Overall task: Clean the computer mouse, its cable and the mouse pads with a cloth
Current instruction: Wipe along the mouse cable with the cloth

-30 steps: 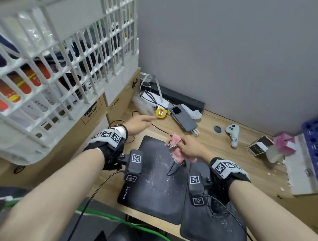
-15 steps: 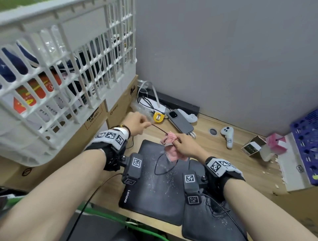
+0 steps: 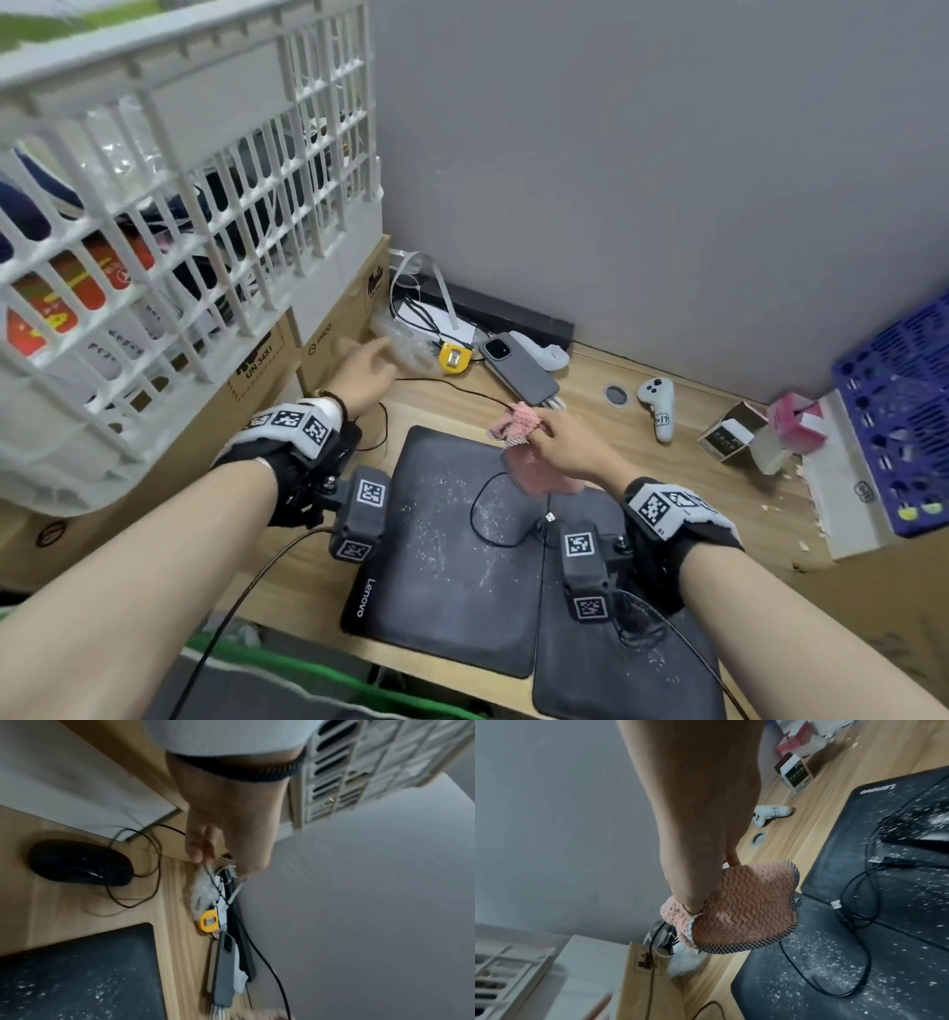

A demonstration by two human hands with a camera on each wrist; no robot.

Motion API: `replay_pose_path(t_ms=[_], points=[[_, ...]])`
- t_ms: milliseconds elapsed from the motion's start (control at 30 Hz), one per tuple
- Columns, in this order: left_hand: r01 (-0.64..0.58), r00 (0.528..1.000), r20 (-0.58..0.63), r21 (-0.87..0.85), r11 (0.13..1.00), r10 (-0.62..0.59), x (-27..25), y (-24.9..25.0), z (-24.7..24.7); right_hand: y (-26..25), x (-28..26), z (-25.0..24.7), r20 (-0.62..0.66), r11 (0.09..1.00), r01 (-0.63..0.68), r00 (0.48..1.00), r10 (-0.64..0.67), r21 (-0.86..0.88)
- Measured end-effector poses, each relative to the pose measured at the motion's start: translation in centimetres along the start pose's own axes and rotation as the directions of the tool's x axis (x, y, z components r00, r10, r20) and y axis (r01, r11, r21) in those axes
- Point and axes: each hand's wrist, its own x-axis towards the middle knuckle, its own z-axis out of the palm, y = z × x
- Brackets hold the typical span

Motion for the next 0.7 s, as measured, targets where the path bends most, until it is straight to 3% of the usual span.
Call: replay_pose_path(t_ms=[100, 167, 233, 433, 567, 700], points=[[-0.252, 0.954, 0.184, 0.053, 0.966, 0.238, -0.2, 3.6, 1.0, -1.7, 1.4, 0.1, 0.015, 0.999, 0.038, 0.999, -0.038, -0.017], [-0.326, 0.907, 0.306, 0.072, 0.943, 0.291, -0.2, 4.7, 1.5, -2.9, 2.2, -0.1, -0.004, 0.997, 0.069, 0.998, -0.069, -0.032], [-0.364, 0.886, 0.341, 0.09, 0.927, 0.315, -0.2, 4.9, 1.5, -3.7, 2.7, -0.5, -0.021, 0.996, 0.084, 0.996, -0.085, -0.033], [-0.385, 0.919, 0.167, 0.184, 0.904, 0.357, 0.0, 3.6, -0.3, -1.8, 2.2, -0.1, -0.025, 0.999, -0.001, 1.0, 0.0, -0.052], [-0.236, 0.966, -0.08, 0.098, 0.967, 0.244, -0.2, 2.1, -2.0, 1.4, 0.6, -0.4, -0.062, 0.995, -0.077, 0.995, 0.073, -0.06], [-0.036, 0.968, -0.242, 0.119, 0.992, 0.064, -0.4, 0.2, -1.6, 3.0, -0.6, -1.0, -0.066, 0.991, -0.129, 0.99, 0.125, -0.046]])
